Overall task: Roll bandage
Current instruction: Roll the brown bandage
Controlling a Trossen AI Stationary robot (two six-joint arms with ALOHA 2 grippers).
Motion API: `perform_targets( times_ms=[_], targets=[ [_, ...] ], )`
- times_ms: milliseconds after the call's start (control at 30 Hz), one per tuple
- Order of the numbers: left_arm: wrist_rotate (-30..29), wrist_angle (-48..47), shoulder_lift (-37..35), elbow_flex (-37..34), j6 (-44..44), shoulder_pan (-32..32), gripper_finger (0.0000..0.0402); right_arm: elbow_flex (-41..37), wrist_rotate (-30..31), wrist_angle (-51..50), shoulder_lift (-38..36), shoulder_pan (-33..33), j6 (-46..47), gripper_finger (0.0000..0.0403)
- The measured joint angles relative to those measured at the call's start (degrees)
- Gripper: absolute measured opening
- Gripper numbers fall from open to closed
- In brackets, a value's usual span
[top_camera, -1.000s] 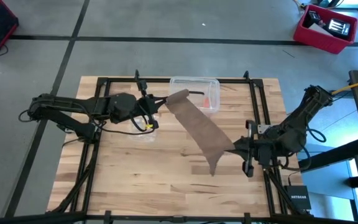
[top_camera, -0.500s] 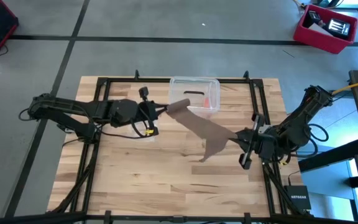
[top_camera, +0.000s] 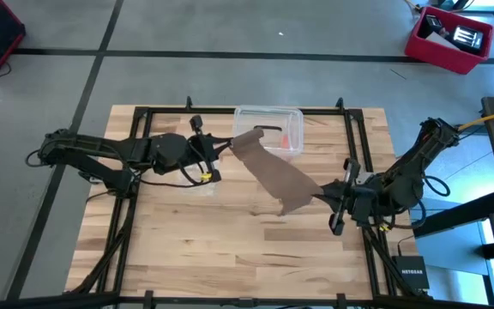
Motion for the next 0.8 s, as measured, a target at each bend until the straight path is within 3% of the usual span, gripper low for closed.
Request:
perform_targets(
  times_ms=[200,367,500,800],
  targets=[
    [0.6,6.7,0.0,0.0,2.1,-0.4,0.0005,0.0,0.0,-4.4,0.1,0.0,4.2,0.0001],
    [4.9,13.9,-2.0,0.0,3.7,-1.0,0.0005,0.0,0.1,-7.0,-0.3,0.0,6.3,0.0001],
    [6.0,13.5,-3.7,0.0,2.1,-1.3,0.0005,0.0,0.1,-11.4,-0.3,0.0,8.9,0.0001],
    [16.6,13.9,-9.4,0.0,-4.2,-1.3,0.0005,0.0,1.7,-24.1,-4.4,-0.2,17.3,0.0001]
  ],
)
